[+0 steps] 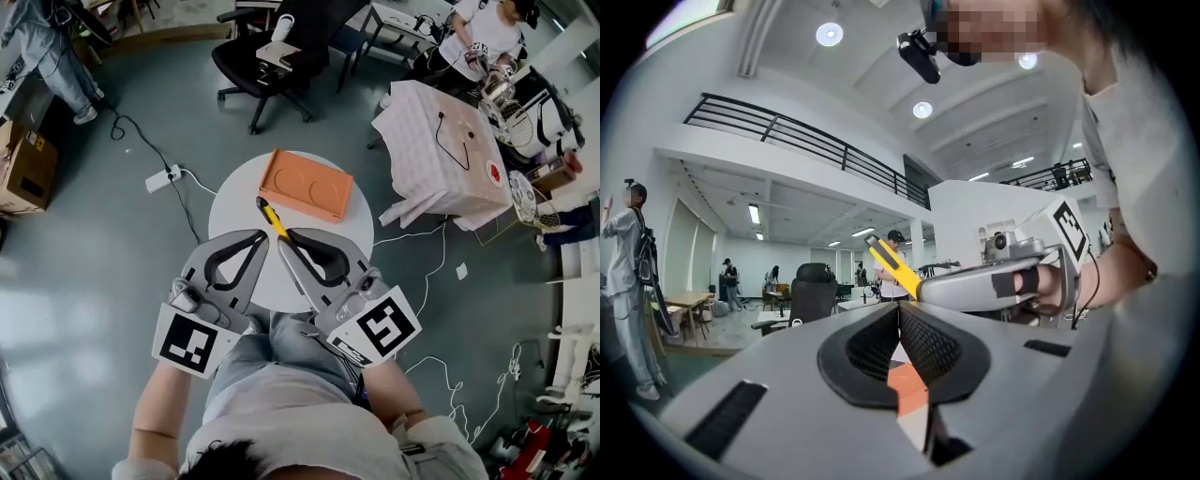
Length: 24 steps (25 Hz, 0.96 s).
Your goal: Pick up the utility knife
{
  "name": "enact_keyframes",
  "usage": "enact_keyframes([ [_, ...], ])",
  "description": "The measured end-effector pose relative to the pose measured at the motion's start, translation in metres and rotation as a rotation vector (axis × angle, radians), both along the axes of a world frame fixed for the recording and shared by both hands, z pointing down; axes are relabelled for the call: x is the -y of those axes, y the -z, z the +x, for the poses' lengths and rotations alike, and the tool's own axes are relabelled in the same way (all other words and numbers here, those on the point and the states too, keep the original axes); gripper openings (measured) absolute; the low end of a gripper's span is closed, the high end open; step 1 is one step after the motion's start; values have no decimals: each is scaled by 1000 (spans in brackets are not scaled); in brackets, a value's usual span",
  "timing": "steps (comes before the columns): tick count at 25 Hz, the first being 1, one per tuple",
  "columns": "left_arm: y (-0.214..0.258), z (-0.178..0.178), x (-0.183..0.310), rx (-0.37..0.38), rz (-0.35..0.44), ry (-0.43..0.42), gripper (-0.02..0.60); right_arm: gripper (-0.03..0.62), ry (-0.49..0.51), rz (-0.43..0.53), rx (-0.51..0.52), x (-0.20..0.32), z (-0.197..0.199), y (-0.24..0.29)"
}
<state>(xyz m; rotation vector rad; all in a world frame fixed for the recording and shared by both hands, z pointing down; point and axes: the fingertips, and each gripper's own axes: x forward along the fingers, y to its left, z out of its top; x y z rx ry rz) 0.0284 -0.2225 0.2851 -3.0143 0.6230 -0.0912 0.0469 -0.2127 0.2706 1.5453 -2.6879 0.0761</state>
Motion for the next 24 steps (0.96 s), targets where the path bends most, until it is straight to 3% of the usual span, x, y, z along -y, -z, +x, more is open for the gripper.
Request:
enact_keyframes([
  [24,15,-14,-27,-22,1,9,11,34,16,38,-7,-26,-18,12],
])
